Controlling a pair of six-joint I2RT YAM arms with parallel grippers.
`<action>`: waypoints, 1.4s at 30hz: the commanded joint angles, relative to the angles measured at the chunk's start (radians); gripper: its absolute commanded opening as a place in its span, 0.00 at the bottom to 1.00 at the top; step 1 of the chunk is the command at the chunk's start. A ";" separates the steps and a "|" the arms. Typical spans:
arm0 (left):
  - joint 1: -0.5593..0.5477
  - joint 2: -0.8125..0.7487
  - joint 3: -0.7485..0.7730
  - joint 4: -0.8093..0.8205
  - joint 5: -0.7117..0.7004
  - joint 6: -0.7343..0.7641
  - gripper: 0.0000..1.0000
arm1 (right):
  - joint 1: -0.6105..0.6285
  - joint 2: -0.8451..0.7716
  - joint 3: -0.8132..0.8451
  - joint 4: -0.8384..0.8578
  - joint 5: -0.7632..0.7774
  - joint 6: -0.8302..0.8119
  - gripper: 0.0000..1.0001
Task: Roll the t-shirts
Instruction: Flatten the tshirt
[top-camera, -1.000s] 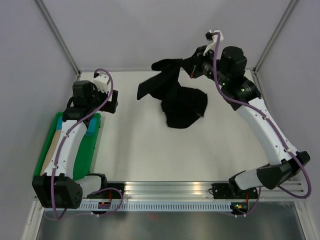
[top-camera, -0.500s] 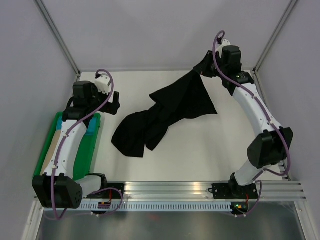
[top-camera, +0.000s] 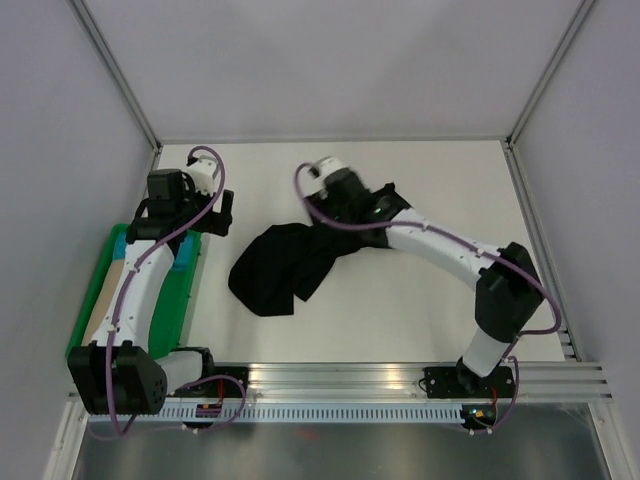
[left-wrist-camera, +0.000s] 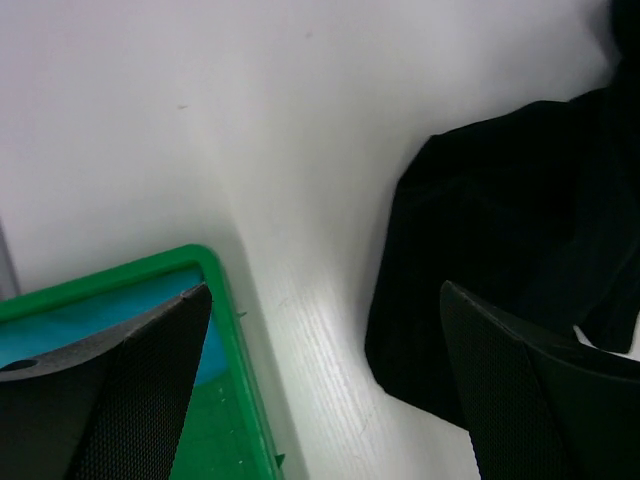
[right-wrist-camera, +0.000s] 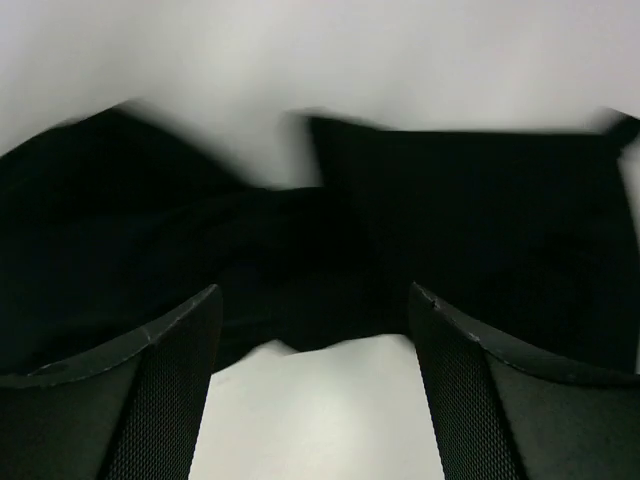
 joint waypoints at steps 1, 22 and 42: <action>0.066 0.011 0.033 -0.012 -0.137 -0.016 1.00 | 0.288 -0.027 -0.075 0.154 0.001 -0.181 0.81; 0.148 -0.020 0.024 -0.044 -0.125 -0.001 1.00 | 0.604 0.555 0.282 0.018 0.061 -0.103 0.56; 0.162 -0.029 0.039 -0.046 -0.155 0.007 1.00 | 0.496 0.300 0.588 -0.068 -0.192 -0.054 0.01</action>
